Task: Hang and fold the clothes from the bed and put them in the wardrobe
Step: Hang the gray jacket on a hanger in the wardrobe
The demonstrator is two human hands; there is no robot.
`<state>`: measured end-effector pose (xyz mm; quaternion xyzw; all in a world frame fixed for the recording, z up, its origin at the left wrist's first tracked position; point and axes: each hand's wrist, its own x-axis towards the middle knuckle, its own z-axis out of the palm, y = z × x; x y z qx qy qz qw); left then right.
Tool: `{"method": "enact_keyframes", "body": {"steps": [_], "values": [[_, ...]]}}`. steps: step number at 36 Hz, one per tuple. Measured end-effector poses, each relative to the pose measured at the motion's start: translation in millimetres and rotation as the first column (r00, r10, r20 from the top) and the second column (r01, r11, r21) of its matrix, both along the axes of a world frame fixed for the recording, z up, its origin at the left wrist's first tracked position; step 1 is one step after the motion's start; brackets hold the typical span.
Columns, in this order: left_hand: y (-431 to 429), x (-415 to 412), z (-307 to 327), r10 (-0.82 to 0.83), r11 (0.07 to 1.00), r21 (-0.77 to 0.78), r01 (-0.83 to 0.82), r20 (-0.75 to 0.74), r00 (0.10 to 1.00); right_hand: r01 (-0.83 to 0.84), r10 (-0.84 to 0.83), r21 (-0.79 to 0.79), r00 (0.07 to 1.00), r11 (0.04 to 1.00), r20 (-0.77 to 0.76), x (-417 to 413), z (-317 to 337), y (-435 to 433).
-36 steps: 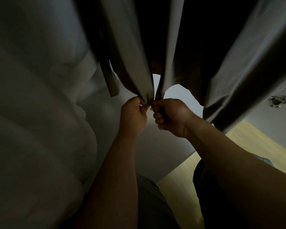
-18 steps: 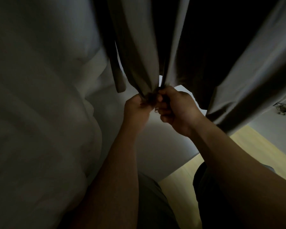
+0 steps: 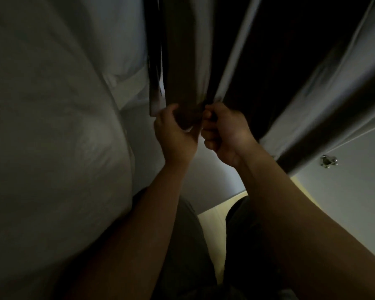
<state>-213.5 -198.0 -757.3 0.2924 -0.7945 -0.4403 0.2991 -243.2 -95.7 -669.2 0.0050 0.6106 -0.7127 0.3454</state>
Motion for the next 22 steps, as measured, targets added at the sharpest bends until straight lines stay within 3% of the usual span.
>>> {"method": "enact_keyframes", "body": {"steps": [3,7,9,12,18,22], "values": [[0.8,-1.0,11.4,-0.096,0.988,-0.119,0.099,0.026,0.995,0.004,-0.005,0.015,1.000,1.000,0.014,5.8,8.9,-5.1],[-4.9,-4.1,21.6,-0.102,0.994,-0.043,0.104,0.039,0.994,0.024,-0.026,0.035,0.998,0.999,0.058,8.6,27.6,-10.6],[-9.9,-3.5,32.8,-0.117,0.990,-0.059,0.126,0.139,0.983,0.035,-0.037,0.042,0.999,0.998,0.034,6.5,38.8,-11.8],[-16.9,-6.7,39.9,-0.030,1.000,-0.002,0.031,0.146,0.989,0.037,-0.036,0.039,0.999,0.999,-0.019,2.9,53.4,-10.9],[-19.6,-4.4,68.0,-0.181,0.981,-0.069,0.181,0.001,0.983,-0.017,0.017,0.059,1.000,0.998,0.001,-0.1,70.6,-5.6],[-26.3,-12.4,68.2,-0.195,0.978,-0.050,0.202,0.116,0.974,-0.010,0.009,0.032,1.000,0.999,0.010,-3.5,89.6,-8.8]]}}
